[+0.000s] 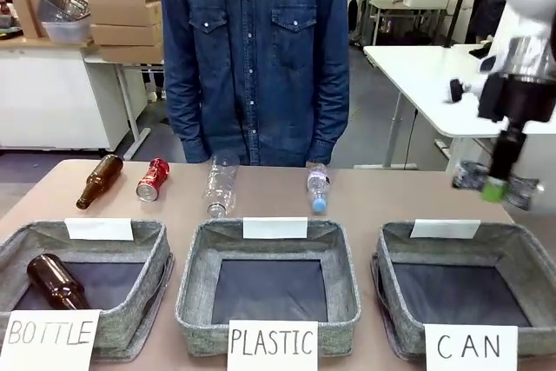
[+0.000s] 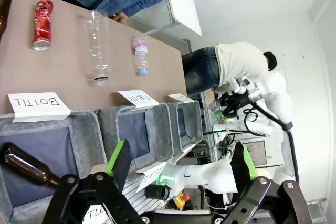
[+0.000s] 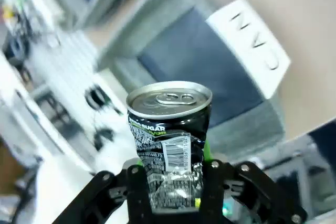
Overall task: Sort the can waste into the basket.
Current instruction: Pick up the can waste from the table and place it in the right Fabric basket.
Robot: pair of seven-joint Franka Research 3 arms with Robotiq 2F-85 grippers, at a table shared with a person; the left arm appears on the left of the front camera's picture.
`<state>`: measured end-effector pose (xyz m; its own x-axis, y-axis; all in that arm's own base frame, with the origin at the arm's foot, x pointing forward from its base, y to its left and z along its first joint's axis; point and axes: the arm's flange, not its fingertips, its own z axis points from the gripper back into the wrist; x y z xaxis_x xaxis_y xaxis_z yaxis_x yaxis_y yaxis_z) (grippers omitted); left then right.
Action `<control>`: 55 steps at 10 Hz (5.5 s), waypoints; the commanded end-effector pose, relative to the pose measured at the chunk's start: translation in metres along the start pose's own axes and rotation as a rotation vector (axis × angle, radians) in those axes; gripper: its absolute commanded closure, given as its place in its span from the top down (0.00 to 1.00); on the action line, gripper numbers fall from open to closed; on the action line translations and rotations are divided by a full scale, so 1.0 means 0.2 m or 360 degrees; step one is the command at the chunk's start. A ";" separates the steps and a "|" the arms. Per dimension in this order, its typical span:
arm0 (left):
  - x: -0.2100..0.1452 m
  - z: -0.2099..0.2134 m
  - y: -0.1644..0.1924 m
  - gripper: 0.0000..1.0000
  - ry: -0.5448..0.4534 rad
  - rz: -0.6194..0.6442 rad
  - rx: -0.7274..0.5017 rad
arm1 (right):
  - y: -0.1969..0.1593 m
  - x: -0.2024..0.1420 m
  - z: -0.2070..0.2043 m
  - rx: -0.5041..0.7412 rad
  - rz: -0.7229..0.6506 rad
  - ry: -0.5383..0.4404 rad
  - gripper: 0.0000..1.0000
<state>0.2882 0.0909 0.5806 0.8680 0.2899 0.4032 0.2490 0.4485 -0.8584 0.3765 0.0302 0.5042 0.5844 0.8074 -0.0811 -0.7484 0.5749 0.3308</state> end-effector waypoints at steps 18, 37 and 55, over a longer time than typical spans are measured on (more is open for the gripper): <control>0.00 0.01 0.00 1.00 -0.0001 -0.0009 -0.0015 | 0.01 -0.08 -0.14 0.0379 0.0302 -0.0494 1.00; 0.00 0.01 0.00 1.00 -0.0001 -0.0009 -0.0015 | -0.10 -0.31 0.12 0.1442 -0.0078 -0.1337 1.00; 0.73 -1.52 0.79 1.00 0.0539 -0.0431 0.1498 | -0.10 -0.31 0.12 0.1442 -0.0078 -0.1337 1.00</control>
<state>0.5554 -0.0466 0.3964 0.9252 -0.1138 0.3621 0.1581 0.9828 -0.0952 0.3626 -0.0312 0.5249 0.8875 0.2475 0.3887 -0.4095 0.0366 0.9116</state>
